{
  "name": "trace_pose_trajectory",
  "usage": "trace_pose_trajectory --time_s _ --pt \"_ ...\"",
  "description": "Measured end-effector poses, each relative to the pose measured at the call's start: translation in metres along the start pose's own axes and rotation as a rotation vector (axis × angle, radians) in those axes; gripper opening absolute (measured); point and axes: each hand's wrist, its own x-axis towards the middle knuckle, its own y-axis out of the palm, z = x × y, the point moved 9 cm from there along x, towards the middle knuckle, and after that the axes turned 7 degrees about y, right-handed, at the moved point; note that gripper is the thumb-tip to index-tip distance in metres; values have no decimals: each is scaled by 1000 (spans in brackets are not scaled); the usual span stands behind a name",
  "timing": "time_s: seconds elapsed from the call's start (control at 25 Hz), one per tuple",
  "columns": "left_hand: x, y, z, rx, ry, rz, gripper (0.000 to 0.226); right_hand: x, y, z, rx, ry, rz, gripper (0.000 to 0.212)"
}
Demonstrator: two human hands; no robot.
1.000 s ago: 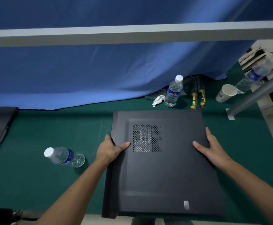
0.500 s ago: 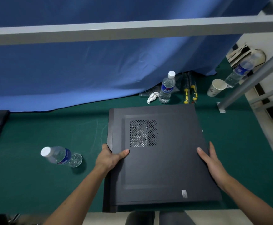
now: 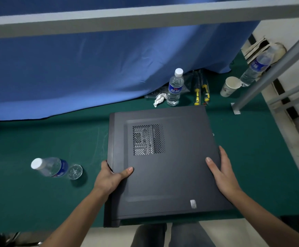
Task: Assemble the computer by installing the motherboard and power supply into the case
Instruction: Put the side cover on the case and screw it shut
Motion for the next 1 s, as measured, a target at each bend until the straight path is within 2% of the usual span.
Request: trace_pose_trajectory --time_s 0.12,0.28,0.36,0.52,0.6,0.8,0.88,1.0 --pt "-6 3 3 34 -4 -13 82 -2 0 -5 -4 -25 3 86" --pt "-34 6 6 175 1 -123 117 -10 -1 -3 18 -73 25 73" --pt "-45 8 14 236 -53 -159 126 -12 -4 -2 32 -98 34 73" --pt "-48 4 13 184 -23 -213 108 -16 -3 -16 88 -49 38 86" --pt "-49 3 13 183 -24 -244 104 -14 0 -15 30 -53 39 87" --pt "-52 9 16 147 -57 -222 111 -19 2 -8 -113 -167 91 81" --pt "-58 12 8 281 -40 -282 115 -8 -3 7 -192 -221 73 79" --pt "-71 23 -9 512 17 -384 99 13 -6 25 -284 -216 -12 78"
